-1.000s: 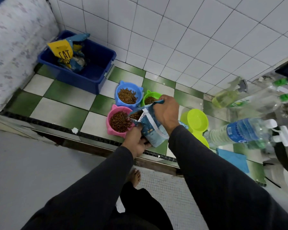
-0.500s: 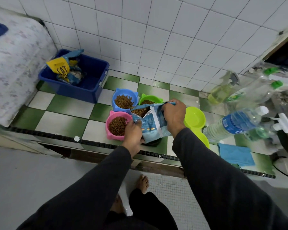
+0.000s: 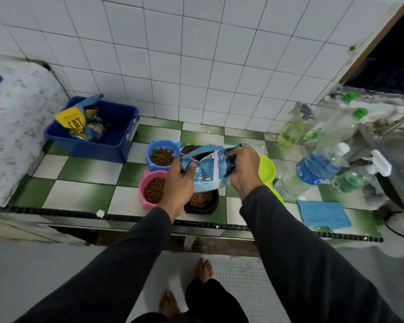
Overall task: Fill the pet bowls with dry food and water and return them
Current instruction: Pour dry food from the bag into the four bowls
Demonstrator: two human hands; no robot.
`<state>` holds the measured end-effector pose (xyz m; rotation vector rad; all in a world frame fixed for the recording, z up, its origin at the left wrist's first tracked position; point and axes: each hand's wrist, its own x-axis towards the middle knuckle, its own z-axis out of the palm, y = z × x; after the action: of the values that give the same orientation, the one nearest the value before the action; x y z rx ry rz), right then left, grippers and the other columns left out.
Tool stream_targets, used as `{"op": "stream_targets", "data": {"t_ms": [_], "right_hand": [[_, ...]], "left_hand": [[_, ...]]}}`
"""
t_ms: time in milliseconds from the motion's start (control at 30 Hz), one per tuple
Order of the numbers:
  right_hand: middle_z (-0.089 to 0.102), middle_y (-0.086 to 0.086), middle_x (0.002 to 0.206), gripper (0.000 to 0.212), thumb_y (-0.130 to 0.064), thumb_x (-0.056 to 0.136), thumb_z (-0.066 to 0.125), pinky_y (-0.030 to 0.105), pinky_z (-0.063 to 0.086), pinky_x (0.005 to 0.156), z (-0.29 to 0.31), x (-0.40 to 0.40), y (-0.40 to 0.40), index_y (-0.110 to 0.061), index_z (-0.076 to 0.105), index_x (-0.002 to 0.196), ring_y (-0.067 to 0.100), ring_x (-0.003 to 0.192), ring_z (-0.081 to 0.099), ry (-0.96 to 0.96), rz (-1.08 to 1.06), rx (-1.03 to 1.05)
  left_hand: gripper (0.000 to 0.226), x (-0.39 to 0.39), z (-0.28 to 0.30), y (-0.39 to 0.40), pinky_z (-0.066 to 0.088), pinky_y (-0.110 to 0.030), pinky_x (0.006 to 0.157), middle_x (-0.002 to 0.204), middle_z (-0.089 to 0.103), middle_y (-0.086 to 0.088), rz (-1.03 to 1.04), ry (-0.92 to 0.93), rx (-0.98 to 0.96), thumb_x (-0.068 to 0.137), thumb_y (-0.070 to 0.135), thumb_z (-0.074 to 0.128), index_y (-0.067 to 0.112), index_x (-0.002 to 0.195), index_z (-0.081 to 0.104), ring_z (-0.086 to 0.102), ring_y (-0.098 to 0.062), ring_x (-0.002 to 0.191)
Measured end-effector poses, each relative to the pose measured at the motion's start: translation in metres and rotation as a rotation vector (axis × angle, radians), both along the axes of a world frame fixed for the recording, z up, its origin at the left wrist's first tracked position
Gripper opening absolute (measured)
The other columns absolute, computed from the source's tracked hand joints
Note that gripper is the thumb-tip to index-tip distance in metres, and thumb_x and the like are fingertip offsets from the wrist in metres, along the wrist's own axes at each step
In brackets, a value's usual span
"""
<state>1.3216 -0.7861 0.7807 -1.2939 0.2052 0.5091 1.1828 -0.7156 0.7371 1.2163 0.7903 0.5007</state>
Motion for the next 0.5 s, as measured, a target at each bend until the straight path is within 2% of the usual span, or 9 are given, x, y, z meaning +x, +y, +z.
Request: {"op": "stream_targets", "data": {"t_ms": [100, 167, 300, 333, 433, 500], "right_hand": [[0.049, 0.006, 0.060, 0.036, 0.019, 0.064, 0.055, 0.027, 0.042, 0.053, 0.004, 0.004, -0.003, -0.015, 0.046, 0.059, 0.022, 0.055, 0.048, 0.031, -0.009, 0.042], [0.049, 0.007, 0.063, 0.034, 0.019, 0.064, 0.055, 0.030, 0.043, 0.057, 0.006, 0.005, -0.004, -0.014, 0.047, 0.062, 0.023, 0.059, 0.049, 0.047, 0.002, 0.066], [0.048, 0.008, 0.067, 0.034, 0.019, 0.064, 0.055, 0.030, 0.044, 0.057, 0.010, 0.009, -0.004, -0.014, 0.046, 0.064, 0.023, 0.060, 0.049, 0.045, 0.039, 0.082], [0.049, 0.008, 0.066, 0.034, 0.019, 0.065, 0.055, 0.030, 0.045, 0.057, 0.010, 0.011, -0.004, -0.014, 0.047, 0.064, 0.023, 0.060, 0.050, 0.040, 0.045, 0.086], [0.055, 0.007, 0.061, 0.034, 0.021, 0.066, 0.056, 0.029, 0.048, 0.056, 0.010, 0.018, -0.005, -0.013, 0.052, 0.063, 0.022, 0.056, 0.055, 0.000, 0.085, 0.088], [0.061, 0.004, 0.060, 0.034, 0.021, 0.066, 0.057, 0.028, 0.051, 0.055, 0.010, 0.024, -0.007, -0.013, 0.059, 0.063, 0.020, 0.055, 0.060, -0.045, 0.132, 0.079]], "left_hand": [[0.019, -0.002, 0.009, 0.006, 0.058, -0.060, 0.094, 0.120, 0.074, -0.002, -0.066, -0.070, -0.007, 0.106, 0.027, 0.058, 0.041, 0.118, 0.061, 0.073, -0.025, 0.110], [0.019, -0.004, 0.013, 0.011, 0.059, -0.058, 0.093, 0.120, 0.075, -0.003, -0.108, -0.081, 0.009, 0.106, 0.026, 0.058, 0.034, 0.123, 0.061, 0.073, -0.026, 0.111], [0.022, -0.004, 0.023, 0.015, 0.063, -0.033, 0.076, 0.115, 0.077, -0.003, -0.107, -0.121, 0.025, 0.107, 0.015, 0.055, 0.022, 0.125, 0.066, 0.074, -0.020, 0.106], [0.022, -0.003, 0.026, 0.016, 0.062, -0.031, 0.074, 0.115, 0.077, -0.005, -0.102, -0.116, 0.030, 0.107, 0.014, 0.055, 0.021, 0.124, 0.067, 0.075, -0.019, 0.104], [0.019, -0.003, 0.031, 0.019, 0.065, -0.038, 0.077, 0.117, 0.075, -0.012, -0.108, -0.101, 0.048, 0.106, 0.013, 0.056, 0.018, 0.117, 0.070, 0.075, -0.024, 0.103], [0.019, -0.001, 0.032, 0.023, 0.065, -0.039, 0.075, 0.114, 0.077, -0.009, -0.111, -0.093, 0.040, 0.106, 0.012, 0.055, 0.015, 0.117, 0.071, 0.076, -0.025, 0.103]]}}
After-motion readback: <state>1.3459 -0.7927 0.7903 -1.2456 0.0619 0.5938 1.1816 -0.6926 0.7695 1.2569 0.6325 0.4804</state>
